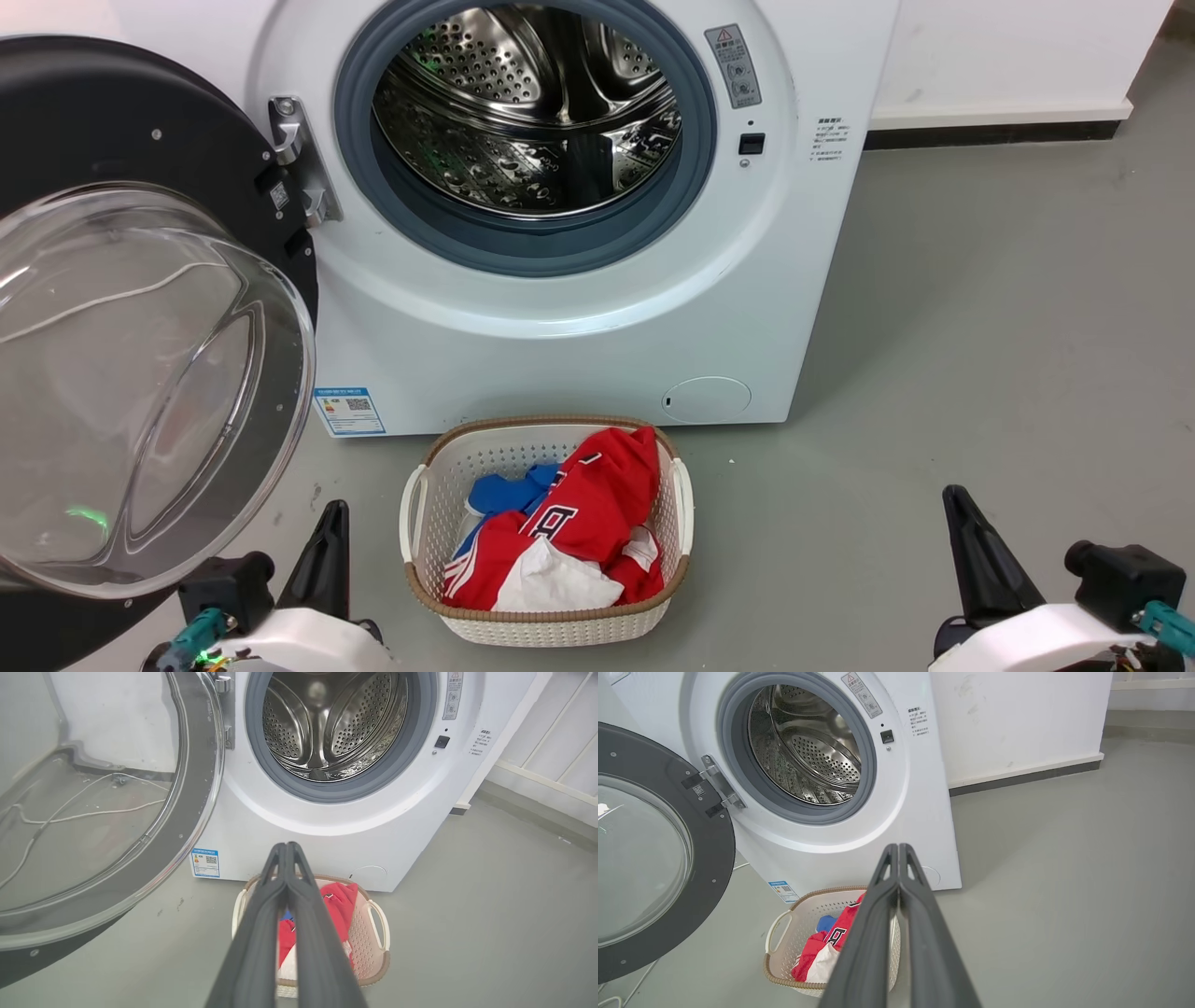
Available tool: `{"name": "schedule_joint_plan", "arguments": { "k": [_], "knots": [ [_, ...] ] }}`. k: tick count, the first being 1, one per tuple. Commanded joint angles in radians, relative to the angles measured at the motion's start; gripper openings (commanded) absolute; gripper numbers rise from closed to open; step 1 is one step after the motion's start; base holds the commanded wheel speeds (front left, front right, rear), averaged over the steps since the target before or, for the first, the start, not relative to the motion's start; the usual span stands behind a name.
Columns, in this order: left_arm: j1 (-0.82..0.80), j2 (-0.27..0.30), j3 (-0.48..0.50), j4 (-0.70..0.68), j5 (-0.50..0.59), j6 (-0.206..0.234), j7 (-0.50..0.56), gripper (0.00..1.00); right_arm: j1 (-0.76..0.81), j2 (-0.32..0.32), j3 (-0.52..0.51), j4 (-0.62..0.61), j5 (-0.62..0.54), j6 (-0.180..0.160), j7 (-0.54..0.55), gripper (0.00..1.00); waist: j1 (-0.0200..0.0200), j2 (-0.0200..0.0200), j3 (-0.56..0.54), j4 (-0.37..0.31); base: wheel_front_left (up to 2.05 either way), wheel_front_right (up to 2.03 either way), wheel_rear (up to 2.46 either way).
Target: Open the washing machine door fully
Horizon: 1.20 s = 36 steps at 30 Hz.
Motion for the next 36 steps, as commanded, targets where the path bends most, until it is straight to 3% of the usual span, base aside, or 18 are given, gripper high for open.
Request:
{"name": "schedule_joint_plan", "arguments": {
  "k": [1,21,36],
  "knots": [
    [-0.03,0.0,0.021,-0.009,-0.043,-0.011,0.008,0.0,-0.033,-0.009,-0.002,-0.006,0.057,0.0,0.002,0.0,0.0,0.0,0.0,0.001,0.0,0.0,0.0],
    [-0.061,-0.062,0.106,0.03,-0.326,-0.082,0.077,0.0,-0.083,-0.024,-0.009,0.054,0.414,0.0,0.027,0.0,0.0,0.0,0.004,0.008,0.0,0.0,0.0],
    [-0.076,-0.1,0.158,0.045,-0.488,-0.122,0.119,0.0,-0.111,-0.029,-0.018,0.087,0.615,0.0,0.045,0.0,0.0,0.0,0.007,0.014,0.0,0.0,0.0]
  ]
}}
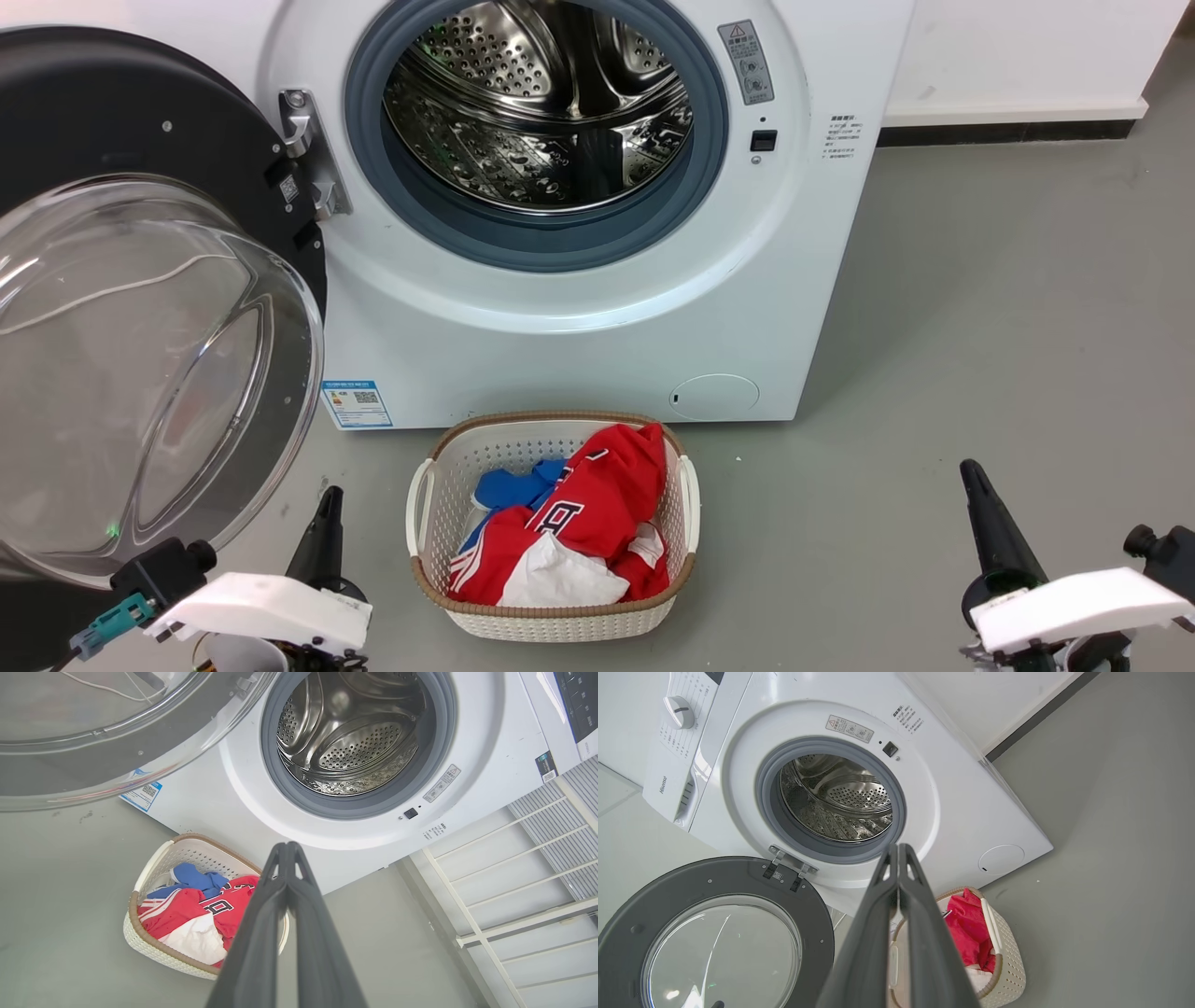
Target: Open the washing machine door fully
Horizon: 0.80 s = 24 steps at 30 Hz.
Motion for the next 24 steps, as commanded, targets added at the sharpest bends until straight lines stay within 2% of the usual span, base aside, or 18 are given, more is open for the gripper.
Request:
{"name": "schedule_joint_plan", "arguments": {
  "k": [1,24],
  "knots": [
    [-0.03,0.0,0.014,-0.007,-0.023,-0.01,0.006,0.0,-0.031,-0.008,-0.003,-0.007,0.029,0.0,0.002,0.0,0.0,0.0,0.0,0.0,0.0,0.0,0.0],
    [-0.05,-0.053,0.086,0.017,-0.242,-0.065,0.064,0.0,-0.066,-0.01,-0.021,0.039,0.298,0.0,0.032,0.0,0.0,0.0,0.005,0.009,0.0,0.0,0.0]
  ]
}}
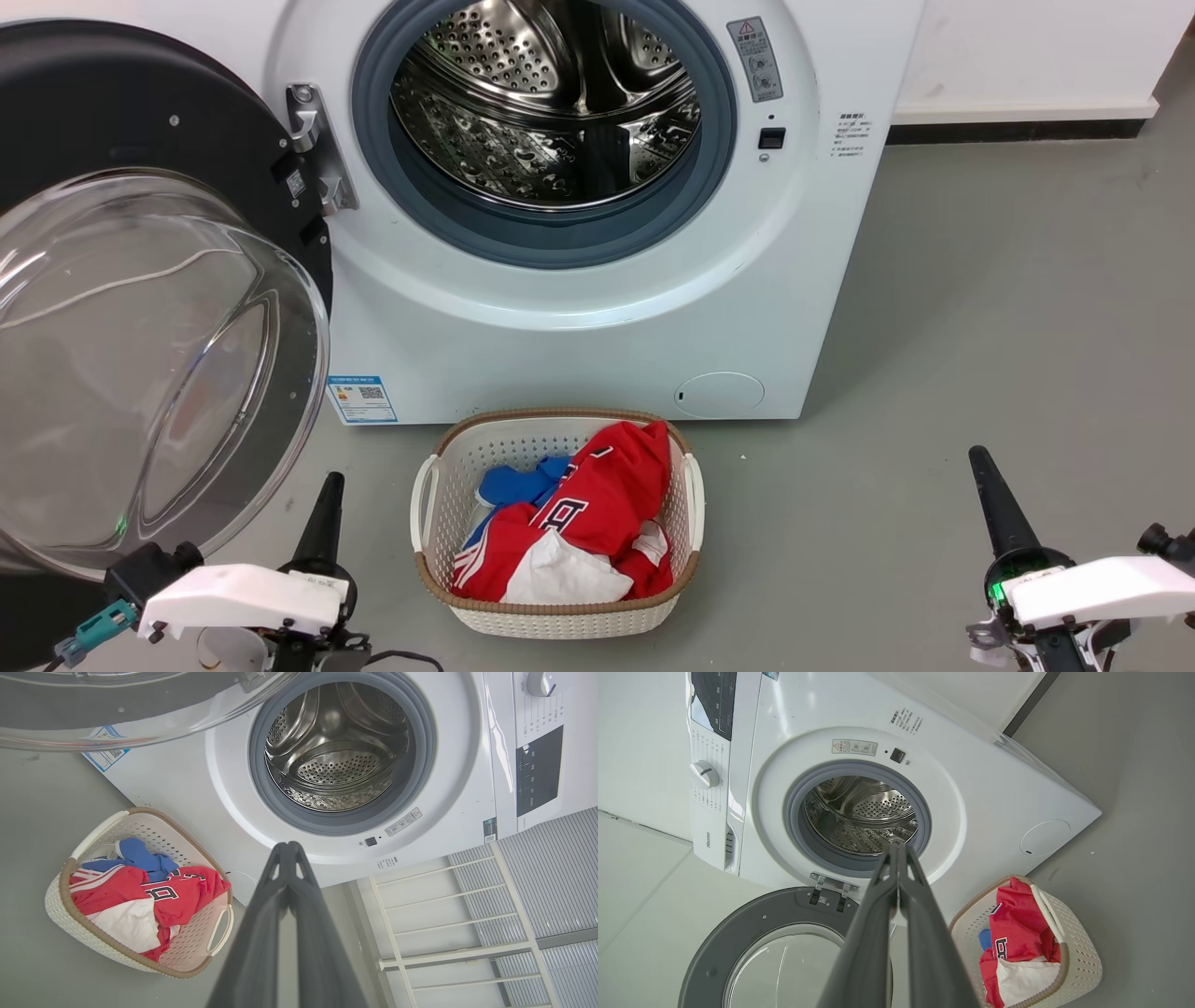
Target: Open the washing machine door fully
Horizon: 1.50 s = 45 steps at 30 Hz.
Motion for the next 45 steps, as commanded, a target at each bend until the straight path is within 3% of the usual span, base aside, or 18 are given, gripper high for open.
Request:
{"name": "schedule_joint_plan", "arguments": {
  "k": [1,45],
  "knots": [
    [-0.026,0.0,0.011,-0.004,-0.023,-0.01,0.006,0.0,-0.025,-0.006,-0.004,-0.001,0.03,0.0,0.004,0.0,0.0,0.0,0.0,0.001,0.0,0.0,0.0],
    [-0.054,-0.083,0.119,0.033,-0.336,-0.089,0.095,0.0,-0.077,0.001,-0.041,0.067,0.409,0.0,0.058,0.0,0.0,0.0,0.009,0.018,0.0,0.0,0.0]
  ]
}}
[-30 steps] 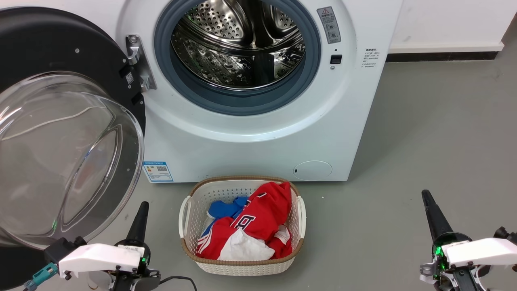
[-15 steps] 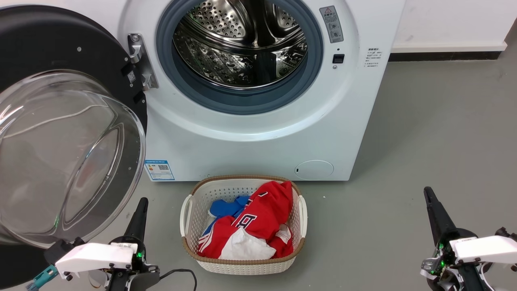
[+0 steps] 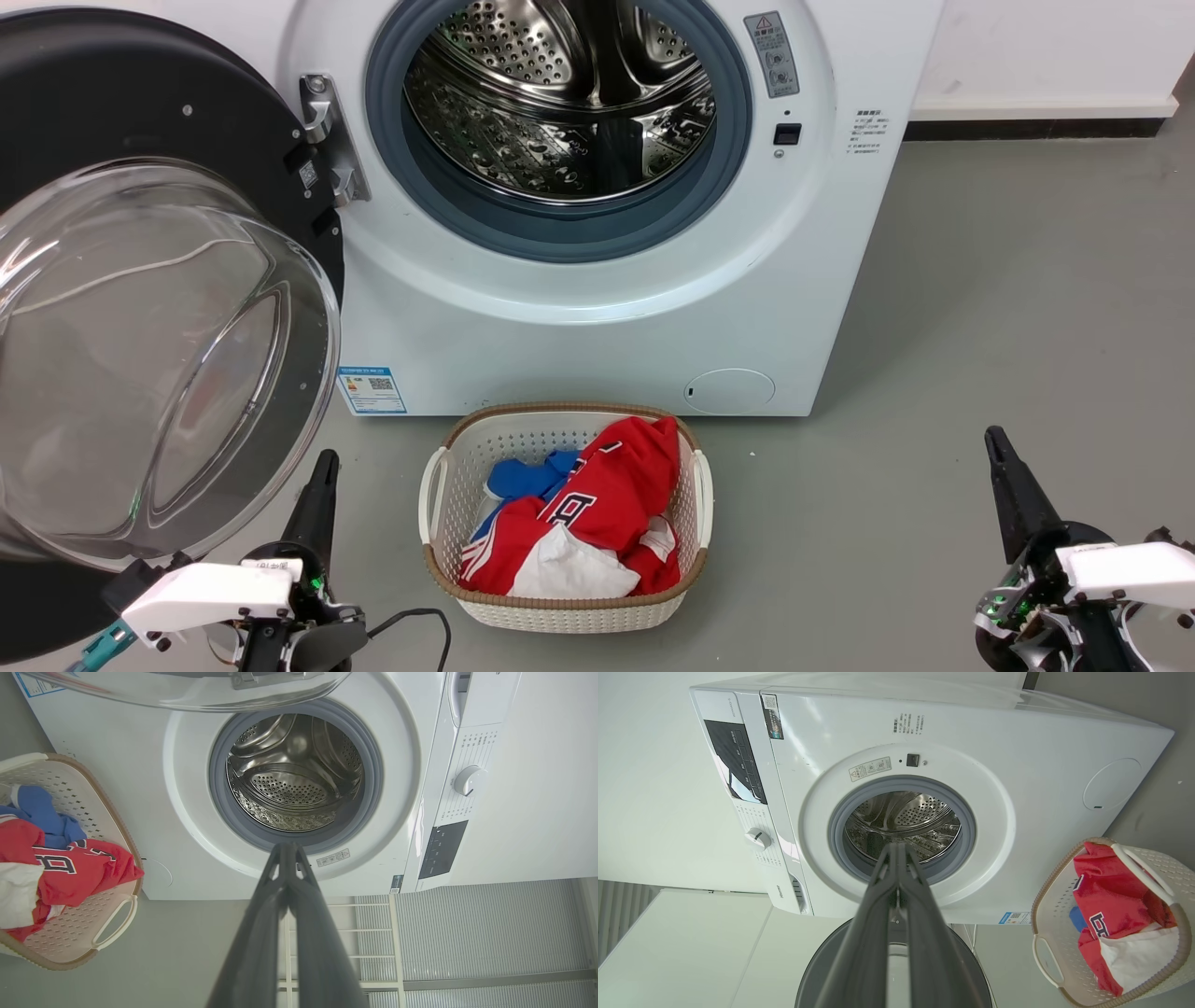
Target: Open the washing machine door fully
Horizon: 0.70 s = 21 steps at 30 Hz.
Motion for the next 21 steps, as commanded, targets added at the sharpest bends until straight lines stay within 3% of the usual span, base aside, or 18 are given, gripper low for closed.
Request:
{"name": "schedule_joint_plan", "arguments": {
  "k": [1,21],
  "knots": [
    [-0.018,-0.006,0.008,0.002,-0.019,-0.007,0.008,0.0,-0.021,0.001,-0.003,0.004,0.024,0.0,0.008,0.0,-0.0001,0.0,0.0,0.001,0.0,0.0,0.0],
    [-0.02,-0.02,0.029,0.009,-0.071,-0.02,0.025,0.0,-0.028,0.006,-0.014,0.016,0.084,0.0,0.019,0.0,-0.0001,0.0,0.002,0.005,0.0,0.0,0.0]
  ]
}}
